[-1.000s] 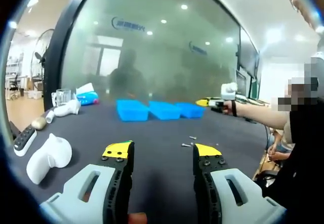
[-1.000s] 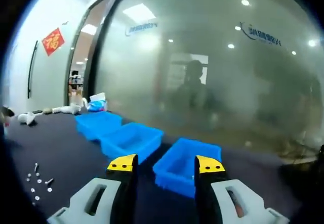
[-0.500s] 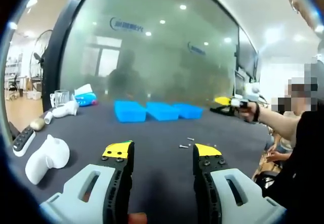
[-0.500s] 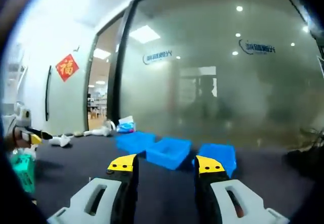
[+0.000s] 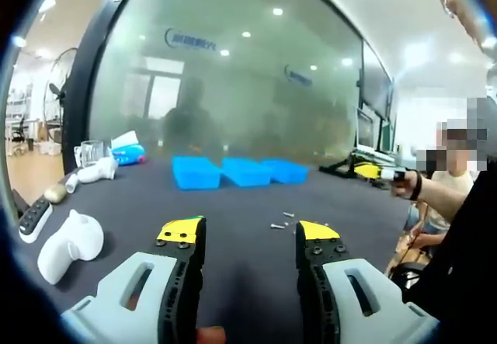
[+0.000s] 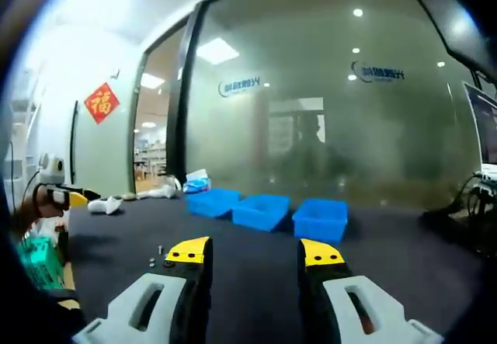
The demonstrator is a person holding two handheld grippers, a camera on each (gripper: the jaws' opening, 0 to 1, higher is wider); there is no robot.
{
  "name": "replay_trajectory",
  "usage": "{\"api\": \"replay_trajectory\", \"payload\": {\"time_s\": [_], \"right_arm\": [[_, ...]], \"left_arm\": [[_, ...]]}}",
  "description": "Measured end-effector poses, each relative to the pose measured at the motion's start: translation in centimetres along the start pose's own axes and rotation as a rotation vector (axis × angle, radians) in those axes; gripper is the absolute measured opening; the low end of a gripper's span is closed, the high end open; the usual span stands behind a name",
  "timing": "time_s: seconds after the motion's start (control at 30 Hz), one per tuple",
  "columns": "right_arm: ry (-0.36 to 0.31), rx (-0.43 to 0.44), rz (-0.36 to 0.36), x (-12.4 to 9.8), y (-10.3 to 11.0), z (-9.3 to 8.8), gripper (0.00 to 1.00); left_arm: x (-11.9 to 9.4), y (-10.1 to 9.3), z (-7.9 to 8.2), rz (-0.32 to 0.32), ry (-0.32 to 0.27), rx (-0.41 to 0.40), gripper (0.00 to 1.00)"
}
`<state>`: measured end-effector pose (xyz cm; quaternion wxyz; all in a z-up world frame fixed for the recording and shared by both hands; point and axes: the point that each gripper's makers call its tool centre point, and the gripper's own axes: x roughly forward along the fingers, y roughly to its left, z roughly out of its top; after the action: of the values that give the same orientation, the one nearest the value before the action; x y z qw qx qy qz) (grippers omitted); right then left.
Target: Sort the screws, nuts, and washers into the corresponding bins
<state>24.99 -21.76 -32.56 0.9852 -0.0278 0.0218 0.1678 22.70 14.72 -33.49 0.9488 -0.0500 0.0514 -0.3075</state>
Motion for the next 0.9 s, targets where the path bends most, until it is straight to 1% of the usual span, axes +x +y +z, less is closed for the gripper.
{"api": "replay_trajectory", "payload": {"time_s": [0.13, 0.3, 0.43, 0.53, 0.67, 0.9], "right_arm": [[0.016, 0.001, 0.003, -0.5, 0.1, -0.7, 0.4], [0.033, -0.004, 0.011, -0.9, 0.3, -1.1, 0.4], [0.06, 0.003, 0.021, -1.0, 0.7, -1.5, 0.4], [0.075, -0.01, 0.045, -0.9, 1.3, -1.6, 0.39], [0.089, 0.002, 0.091, -0.6, 2.3, -1.8, 0.39], [0.122, -0.012, 0.13, -0.2, 4.2, -2.3, 0.38]], "left_arm": [[-0.1, -0.2, 0.0, -0.005, -0.003, 0.009, 0.45], [-0.3, -0.2, 0.1, -0.001, 0.0, 0.019, 0.45], [-0.3, -0.2, -0.1, -0.003, 0.007, 0.021, 0.45], [-0.3, -0.4, -0.2, -0.009, 0.013, 0.019, 0.45], [-0.1, -0.6, -0.3, -0.018, 0.017, 0.018, 0.45], [-0.2, -0.6, -0.5, -0.013, 0.016, 0.011, 0.45]]}}
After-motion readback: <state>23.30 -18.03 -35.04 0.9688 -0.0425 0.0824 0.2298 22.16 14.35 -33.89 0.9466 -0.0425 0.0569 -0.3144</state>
